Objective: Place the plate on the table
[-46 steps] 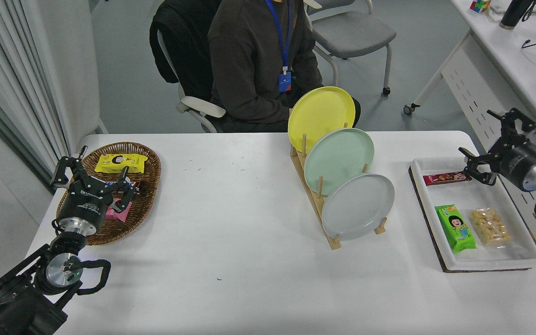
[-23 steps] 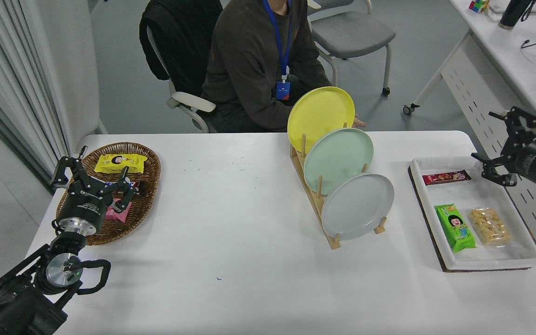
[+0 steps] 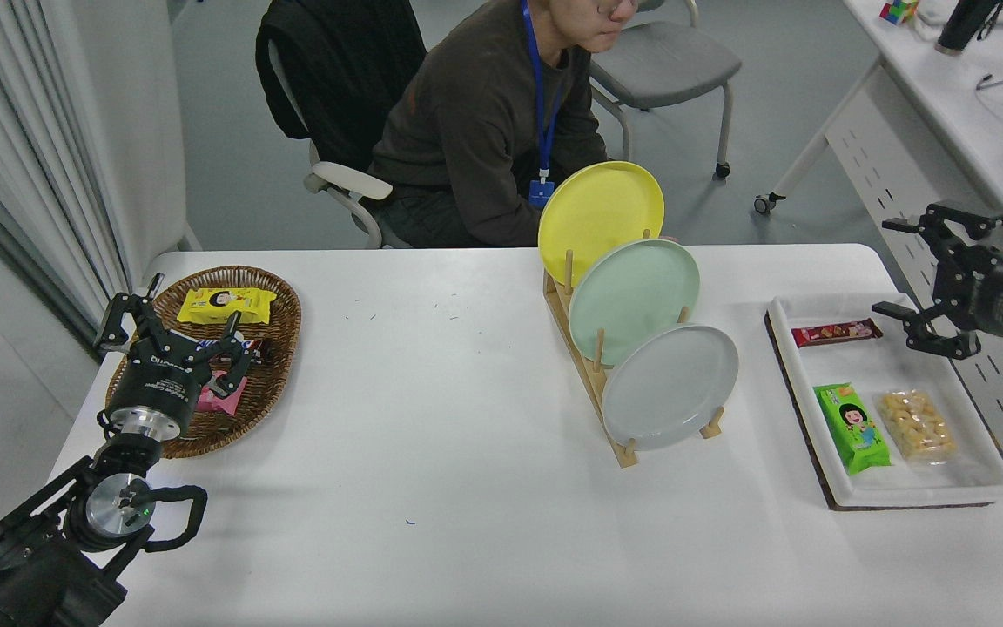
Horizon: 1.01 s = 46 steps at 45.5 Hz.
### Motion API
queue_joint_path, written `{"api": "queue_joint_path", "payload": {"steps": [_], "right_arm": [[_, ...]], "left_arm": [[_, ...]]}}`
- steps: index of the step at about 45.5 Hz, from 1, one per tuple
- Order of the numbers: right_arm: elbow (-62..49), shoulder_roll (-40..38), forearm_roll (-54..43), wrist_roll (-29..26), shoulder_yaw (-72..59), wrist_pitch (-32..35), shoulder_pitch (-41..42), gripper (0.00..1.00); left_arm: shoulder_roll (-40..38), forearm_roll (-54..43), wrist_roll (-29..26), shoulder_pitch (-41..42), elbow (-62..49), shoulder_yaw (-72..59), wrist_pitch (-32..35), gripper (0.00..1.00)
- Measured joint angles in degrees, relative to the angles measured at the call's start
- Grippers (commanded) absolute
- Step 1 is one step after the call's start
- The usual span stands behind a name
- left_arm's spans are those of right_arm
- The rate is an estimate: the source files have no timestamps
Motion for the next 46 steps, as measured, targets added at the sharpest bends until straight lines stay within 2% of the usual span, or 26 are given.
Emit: {"api": "queue_joint_path", "payload": {"steps": [34, 46], "right_arm": [[3.0, -0.7, 0.0, -0.1, -10.2, 0.5, 7.8, 1.00], [6.0, 0.0, 2.8, -0.1, -11.8, -3.9, 9.5, 1.00]], "left_arm": [[0.0, 0.0, 0.0, 0.0, 0.0, 0.0, 0.0, 0.98], [0.0, 0.0, 0.0, 0.0, 0.0, 0.0, 0.0, 0.98]]}}
